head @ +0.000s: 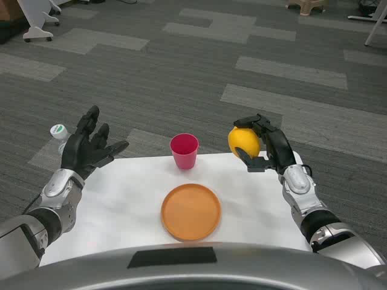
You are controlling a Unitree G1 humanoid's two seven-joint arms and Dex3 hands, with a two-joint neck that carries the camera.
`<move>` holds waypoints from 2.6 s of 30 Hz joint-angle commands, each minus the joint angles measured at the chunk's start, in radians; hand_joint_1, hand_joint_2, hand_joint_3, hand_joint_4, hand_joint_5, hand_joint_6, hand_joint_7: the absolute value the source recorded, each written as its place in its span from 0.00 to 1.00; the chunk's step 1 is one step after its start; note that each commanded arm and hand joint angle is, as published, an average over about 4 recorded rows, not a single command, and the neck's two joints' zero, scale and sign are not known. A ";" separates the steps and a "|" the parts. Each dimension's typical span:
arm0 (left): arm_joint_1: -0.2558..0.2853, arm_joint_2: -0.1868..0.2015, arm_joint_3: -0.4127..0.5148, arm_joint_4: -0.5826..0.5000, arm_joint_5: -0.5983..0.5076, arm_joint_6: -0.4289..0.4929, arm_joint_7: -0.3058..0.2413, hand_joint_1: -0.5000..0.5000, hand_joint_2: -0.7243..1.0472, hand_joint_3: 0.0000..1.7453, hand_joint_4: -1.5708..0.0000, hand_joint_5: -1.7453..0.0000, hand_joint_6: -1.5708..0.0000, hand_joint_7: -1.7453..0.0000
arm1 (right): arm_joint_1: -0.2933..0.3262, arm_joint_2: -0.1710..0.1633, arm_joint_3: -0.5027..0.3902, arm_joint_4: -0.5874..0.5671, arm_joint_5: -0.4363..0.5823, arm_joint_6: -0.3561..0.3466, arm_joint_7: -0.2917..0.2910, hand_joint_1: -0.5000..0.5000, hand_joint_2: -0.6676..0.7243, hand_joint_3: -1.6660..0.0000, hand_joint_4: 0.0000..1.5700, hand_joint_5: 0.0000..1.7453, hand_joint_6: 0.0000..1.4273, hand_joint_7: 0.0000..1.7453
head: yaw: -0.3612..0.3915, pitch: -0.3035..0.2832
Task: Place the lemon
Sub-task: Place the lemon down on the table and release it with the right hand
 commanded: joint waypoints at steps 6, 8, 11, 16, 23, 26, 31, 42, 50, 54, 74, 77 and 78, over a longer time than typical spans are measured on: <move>-0.023 0.019 0.011 -0.001 0.005 -0.011 0.003 1.00 0.70 0.05 1.00 1.00 1.00 1.00 | -0.003 -0.005 0.003 -0.017 0.011 -0.010 -0.007 0.29 0.05 0.33 0.31 0.83 0.68 0.68 | 0.001 0.005; -0.024 0.019 0.011 -0.001 0.005 -0.011 0.003 1.00 0.70 0.05 1.00 1.00 1.00 1.00 | -0.002 -0.005 0.003 -0.016 0.011 -0.010 -0.007 0.29 0.05 0.33 0.31 0.83 0.68 0.68 | 0.001 0.005; -0.024 0.019 0.012 -0.001 0.005 -0.011 0.003 1.00 0.70 0.05 1.00 1.00 1.00 1.00 | -0.002 -0.005 0.003 -0.016 0.010 -0.010 -0.007 0.29 0.05 0.33 0.31 0.83 0.68 0.68 | 0.000 0.001; -0.024 0.018 0.012 0.000 0.005 -0.011 0.003 1.00 0.70 0.05 1.00 1.00 1.00 1.00 | -0.002 -0.004 0.019 -0.005 0.008 -0.010 -0.007 0.29 0.05 0.33 0.29 0.83 0.68 0.68 | -0.009 -0.022; -0.023 0.018 0.012 0.000 0.006 -0.011 0.003 1.00 0.70 0.05 1.00 1.00 1.00 1.00 | -0.003 -0.008 0.044 0.071 -0.011 -0.008 -0.007 0.29 0.05 0.33 0.30 0.83 0.68 0.68 | -0.035 -0.078; -0.023 0.018 0.012 0.000 0.006 -0.011 0.003 1.00 0.70 0.05 1.00 1.00 1.00 1.00 | -0.004 -0.008 0.048 0.115 -0.010 -0.007 -0.007 0.29 0.05 0.33 0.31 0.83 0.68 0.68 | -0.050 -0.092; -0.023 0.018 0.012 0.001 0.005 -0.011 0.003 1.00 0.70 0.05 1.00 1.00 1.00 1.00 | -0.006 -0.008 0.049 0.178 -0.008 -0.007 -0.007 0.29 0.05 0.33 0.31 0.83 0.68 0.68 | -0.084 -0.114; -0.022 0.017 0.013 0.003 0.006 -0.011 0.003 1.00 0.70 0.05 1.00 1.00 1.00 1.00 | -0.037 -0.007 0.105 0.311 -0.004 0.008 -0.006 0.29 0.05 0.33 0.40 0.78 0.68 0.68 | -0.138 -0.144; -0.022 0.016 0.012 0.005 0.005 -0.011 0.003 1.00 0.70 0.05 1.00 1.00 1.00 1.00 | -0.066 -0.007 0.164 0.364 -0.003 0.066 -0.004 0.29 0.05 0.30 0.35 0.78 0.63 0.68 | -0.136 -0.145; -0.022 0.016 0.012 0.004 0.006 -0.011 0.003 1.00 0.70 0.05 1.00 1.00 1.00 1.00 | -0.077 -0.007 0.174 0.396 -0.008 0.086 -0.004 0.29 0.05 0.29 0.29 0.78 0.58 0.68 | -0.141 -0.149; -0.027 0.017 0.014 0.005 0.005 -0.011 0.003 1.00 0.70 0.05 1.00 1.00 1.00 1.00 | -0.097 -0.011 0.171 0.535 -0.045 0.157 0.037 0.33 0.14 0.49 0.00 0.57 0.12 0.40 | -0.144 -0.148; -0.028 0.018 0.014 0.005 0.005 -0.011 0.003 1.00 0.70 0.05 1.00 1.00 1.00 1.00 | -0.097 -0.011 0.167 0.540 -0.043 0.157 0.045 0.30 0.25 0.65 0.00 0.51 0.09 0.33 | -0.144 -0.148; -0.028 0.018 0.014 0.005 0.005 -0.011 0.003 1.00 0.70 0.05 1.00 1.00 1.00 1.00 | -0.097 -0.012 0.166 0.540 -0.043 0.157 0.046 0.29 0.28 0.69 0.00 0.50 0.08 0.32 | -0.145 -0.148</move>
